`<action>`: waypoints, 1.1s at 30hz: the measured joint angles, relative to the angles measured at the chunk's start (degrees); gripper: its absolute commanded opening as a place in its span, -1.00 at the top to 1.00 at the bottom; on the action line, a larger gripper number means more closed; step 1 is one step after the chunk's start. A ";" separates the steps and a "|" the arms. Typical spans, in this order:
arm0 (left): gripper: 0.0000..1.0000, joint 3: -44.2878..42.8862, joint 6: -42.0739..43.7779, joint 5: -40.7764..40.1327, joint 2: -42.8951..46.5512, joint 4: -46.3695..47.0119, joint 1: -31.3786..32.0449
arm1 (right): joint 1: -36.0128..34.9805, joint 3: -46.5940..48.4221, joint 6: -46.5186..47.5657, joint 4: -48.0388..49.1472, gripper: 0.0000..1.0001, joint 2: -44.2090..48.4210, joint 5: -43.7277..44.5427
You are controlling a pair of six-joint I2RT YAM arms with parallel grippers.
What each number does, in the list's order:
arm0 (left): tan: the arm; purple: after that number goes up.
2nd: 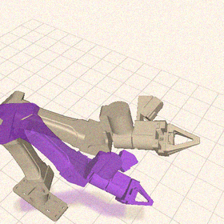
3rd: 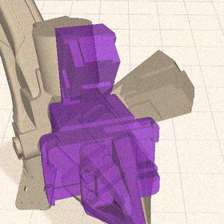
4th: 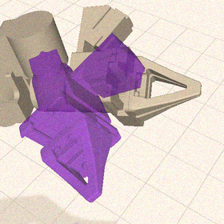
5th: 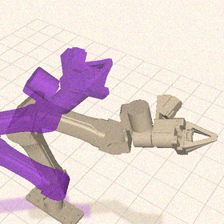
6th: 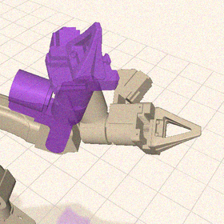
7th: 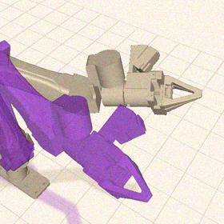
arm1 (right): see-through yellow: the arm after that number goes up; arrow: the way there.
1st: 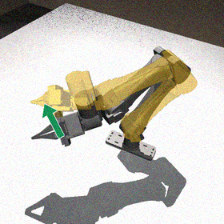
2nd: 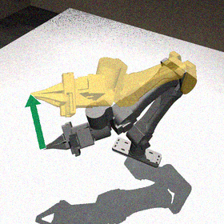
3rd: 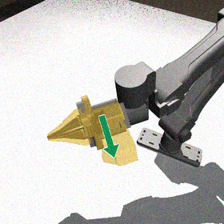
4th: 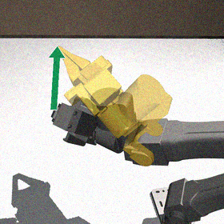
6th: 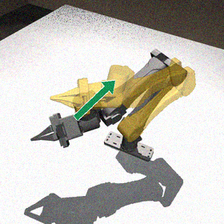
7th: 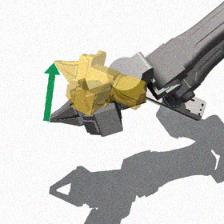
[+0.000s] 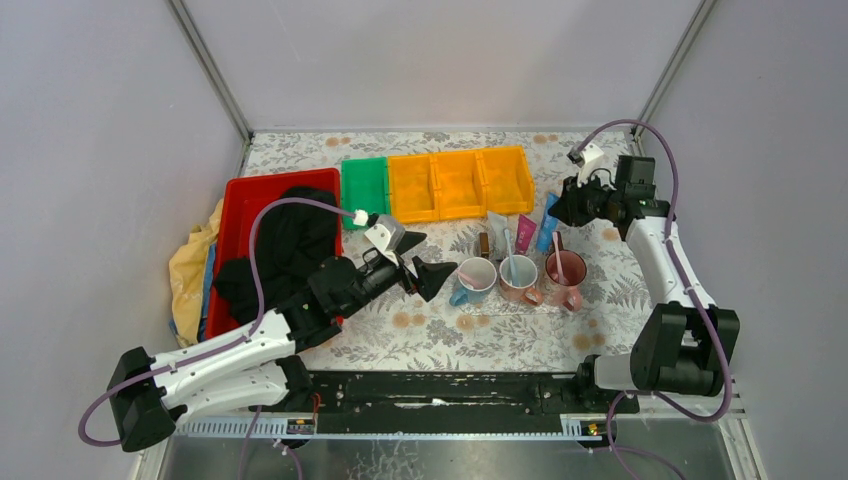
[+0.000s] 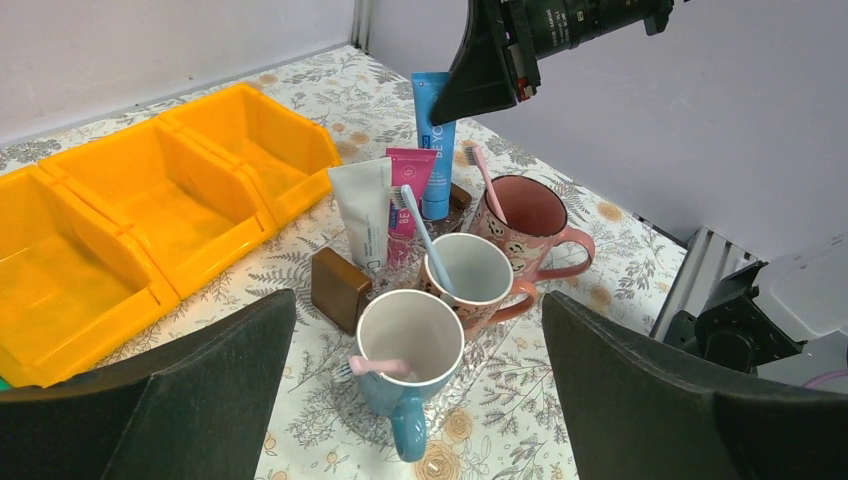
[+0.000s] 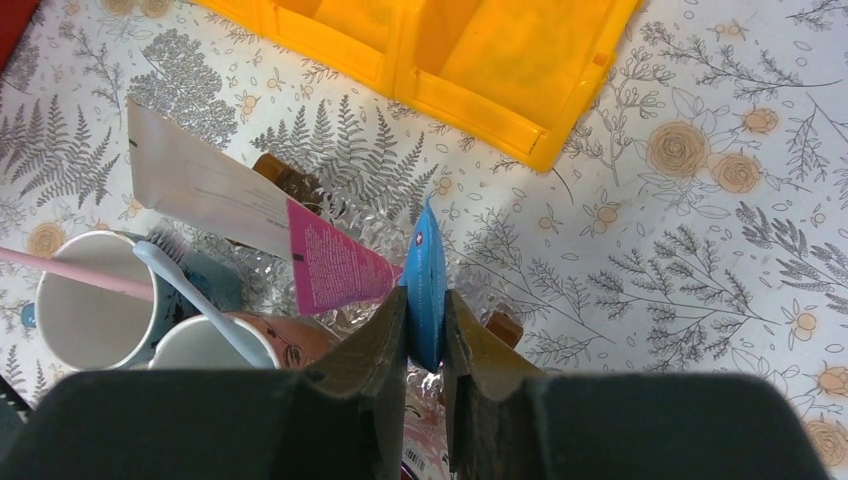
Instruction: Prepare toiletry sets of a toothbrush and toothpaste on the tray
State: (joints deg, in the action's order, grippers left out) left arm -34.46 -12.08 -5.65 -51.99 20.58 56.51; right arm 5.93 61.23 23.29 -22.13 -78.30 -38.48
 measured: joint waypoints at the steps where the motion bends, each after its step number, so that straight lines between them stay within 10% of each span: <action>1: -1.00 0.00 0.00 0.00 0.00 0.00 0.00 | -0.13 -0.22 0.04 0.42 0.56 0.11 0.15; 33: -1.00 0.09 0.02 0.00 -1.05 0.00 -0.04 | -0.66 -8.04 -0.17 8.26 0.56 7.21 1.79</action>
State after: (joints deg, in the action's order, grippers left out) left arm -34.37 -12.05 -5.65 -53.04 20.58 56.47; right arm 5.28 53.19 23.11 -13.87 -71.09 -36.69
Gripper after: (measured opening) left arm 0.997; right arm 0.226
